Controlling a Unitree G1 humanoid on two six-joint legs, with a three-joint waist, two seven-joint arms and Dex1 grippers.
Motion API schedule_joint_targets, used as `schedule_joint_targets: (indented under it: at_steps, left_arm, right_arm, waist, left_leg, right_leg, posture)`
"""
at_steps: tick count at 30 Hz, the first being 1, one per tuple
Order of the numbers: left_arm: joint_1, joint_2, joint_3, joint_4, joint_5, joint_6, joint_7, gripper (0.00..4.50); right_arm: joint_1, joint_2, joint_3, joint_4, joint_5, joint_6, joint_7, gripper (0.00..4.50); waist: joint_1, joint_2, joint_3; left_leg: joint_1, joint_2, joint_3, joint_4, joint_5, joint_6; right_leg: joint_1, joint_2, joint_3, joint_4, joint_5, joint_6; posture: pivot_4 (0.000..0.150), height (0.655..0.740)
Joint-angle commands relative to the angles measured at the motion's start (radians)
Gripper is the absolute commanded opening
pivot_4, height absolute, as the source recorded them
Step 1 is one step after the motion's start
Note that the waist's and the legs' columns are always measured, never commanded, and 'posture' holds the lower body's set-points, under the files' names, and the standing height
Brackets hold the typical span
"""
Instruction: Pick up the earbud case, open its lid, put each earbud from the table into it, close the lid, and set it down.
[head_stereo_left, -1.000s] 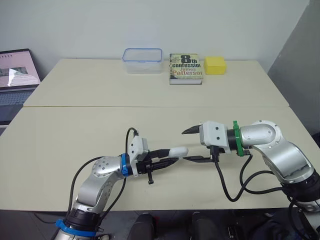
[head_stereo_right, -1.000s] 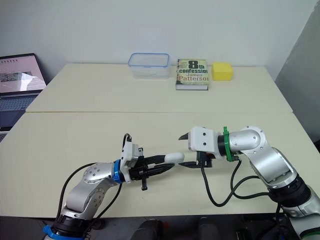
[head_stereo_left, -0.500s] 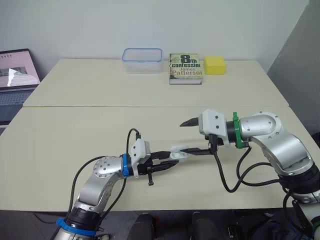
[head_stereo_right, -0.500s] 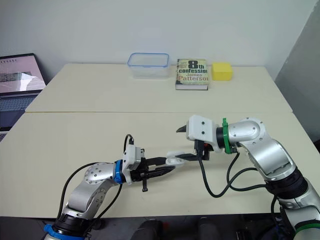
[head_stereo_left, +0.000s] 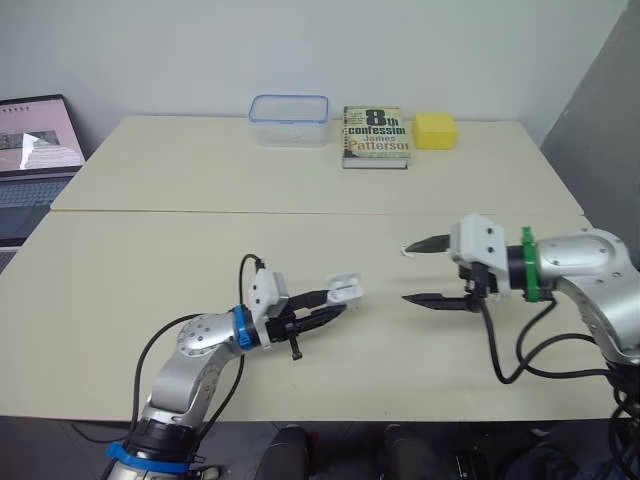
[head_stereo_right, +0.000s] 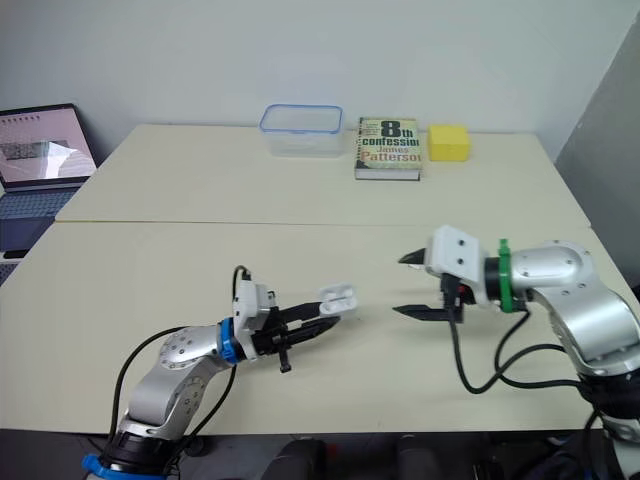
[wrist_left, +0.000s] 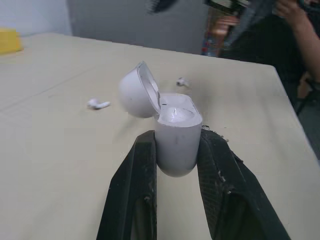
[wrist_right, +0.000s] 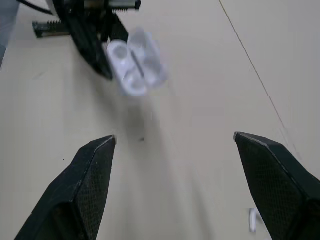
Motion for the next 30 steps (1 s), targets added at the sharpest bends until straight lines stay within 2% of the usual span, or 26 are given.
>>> schedule_joint_targets:
  at_steps: [1, 10, 19, 24, 27, 30]
  left_arm:
    - [0.036, 0.001, 0.067, -0.066, -0.031, 0.011, 0.063, 0.74]
    - [0.098, -0.051, 0.127, -0.098, 0.014, -0.077, 0.21, 0.74]
    - [0.107, -0.126, 0.115, -0.101, 0.064, -0.151, 0.311, 0.74]
    - [0.094, -0.13, 0.113, -0.085, 0.073, -0.16, 0.332, 0.74]
    - [0.089, -0.131, 0.111, -0.081, 0.078, -0.167, 0.341, 0.74]
    - [0.088, -0.138, 0.099, -0.086, 0.087, -0.169, 0.349, 0.74]
  right_arm:
    - [0.112, -0.022, -0.163, -0.031, 0.033, -0.036, -0.025, 3.94]
    - [0.533, 0.027, -0.481, -0.045, 0.039, -0.112, -0.077, 3.94]
    - [0.711, 0.102, -0.519, -0.116, 0.035, -0.145, -0.153, 3.94]
    - [0.699, 0.099, -0.48, -0.126, 0.044, -0.105, -0.194, 3.94]
    - [0.628, 0.109, -0.414, -0.136, 0.036, -0.033, -0.27, 3.94]
    - [0.484, 0.153, -0.279, -0.128, -0.007, 0.062, -0.39, 3.94]
  waist:
    - [-0.001, 0.0, 0.0]
    - [0.005, 0.0, 0.0]
    - [0.003, 0.001, 0.0]
    - [0.003, 0.0, -0.001]
    - [0.001, 0.0, -0.001]
    - [0.001, 0.0, -0.001]
  left_leg:
    - [0.0, 0.0, 0.0, 0.0, 0.0, 0.0]
    - [0.001, 0.0, 0.002, -0.001, 0.0, 0.0]
    - [0.002, 0.0, 0.004, 0.0, 0.0, 0.0]
    - [0.002, -0.001, 0.005, 0.0, 0.0, 0.0]
    - [0.002, -0.001, 0.005, 0.0, 0.0, 0.0]
    - [0.002, -0.001, 0.005, 0.0, 0.0, 0.0]
  right_leg:
    - [0.0, 0.0, 0.001, 0.0, 0.0, 0.0]
    - [0.001, -0.001, 0.0, -0.001, -0.003, 0.004]
    - [0.002, 0.001, 0.002, -0.001, -0.003, 0.005]
    - [0.002, 0.001, 0.003, -0.002, -0.003, 0.005]
    - [0.002, 0.001, 0.003, -0.002, -0.003, 0.005]
    - [0.002, 0.001, 0.002, -0.002, -0.003, 0.005]
  posture:
    - [0.15, 0.74]
    - [0.15, 0.74]
    - [0.15, 0.74]
    - [0.15, 0.74]
    - [0.15, 0.74]
    - [0.15, 0.74]
